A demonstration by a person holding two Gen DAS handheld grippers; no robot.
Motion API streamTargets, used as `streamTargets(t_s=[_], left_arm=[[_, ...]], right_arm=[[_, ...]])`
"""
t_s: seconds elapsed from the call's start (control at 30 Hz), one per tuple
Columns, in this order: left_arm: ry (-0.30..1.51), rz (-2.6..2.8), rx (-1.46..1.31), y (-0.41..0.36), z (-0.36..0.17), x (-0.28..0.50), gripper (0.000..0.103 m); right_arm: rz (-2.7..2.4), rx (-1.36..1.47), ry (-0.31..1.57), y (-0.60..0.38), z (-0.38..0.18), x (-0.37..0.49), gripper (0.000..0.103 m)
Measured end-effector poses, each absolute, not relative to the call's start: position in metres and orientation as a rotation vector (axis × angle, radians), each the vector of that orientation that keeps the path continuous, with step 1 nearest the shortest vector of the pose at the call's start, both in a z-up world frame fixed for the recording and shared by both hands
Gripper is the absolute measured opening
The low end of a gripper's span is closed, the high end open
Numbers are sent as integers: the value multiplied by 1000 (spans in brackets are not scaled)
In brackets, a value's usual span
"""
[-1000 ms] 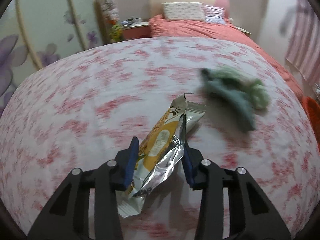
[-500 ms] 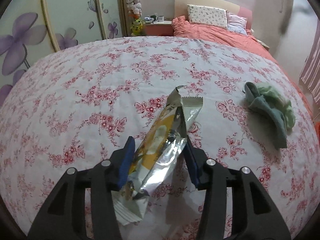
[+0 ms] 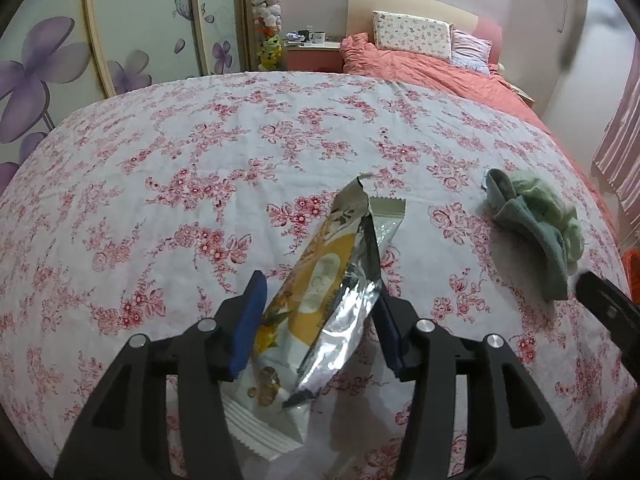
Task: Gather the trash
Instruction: 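Lift the snack wrapper with the left tool while the right tool reaches the green and teal socks, then grasp the teal and green socks with the right tool and lift them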
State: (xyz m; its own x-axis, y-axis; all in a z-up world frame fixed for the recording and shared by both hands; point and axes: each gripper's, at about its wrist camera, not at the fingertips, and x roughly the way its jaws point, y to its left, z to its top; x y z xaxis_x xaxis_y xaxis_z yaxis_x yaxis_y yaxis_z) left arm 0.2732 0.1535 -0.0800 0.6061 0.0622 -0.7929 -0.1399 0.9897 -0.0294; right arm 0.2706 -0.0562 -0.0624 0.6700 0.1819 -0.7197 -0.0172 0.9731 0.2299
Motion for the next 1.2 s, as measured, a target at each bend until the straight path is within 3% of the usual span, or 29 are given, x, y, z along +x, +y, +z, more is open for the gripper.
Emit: streamTargets(t_s=[0.17, 0.3, 0.33, 0.37, 1.2], left_arm=[[913, 106, -96, 153, -80, 273, 54], [912, 101, -99, 154, -80, 274, 55], [912, 101, -100, 154, -80, 274, 55], [912, 100, -101, 154, -80, 274, 55], [908, 86, -116, 155, -79, 273, 59]], right_arm=[[104, 180, 861, -40, -71, 292, 61], [105, 154, 898, -34, -77, 302, 27], [94, 135, 884, -32, -76, 301, 13], [93, 127, 882, -33, -76, 301, 11], [-159, 238, 852, -135, -79, 248, 9]])
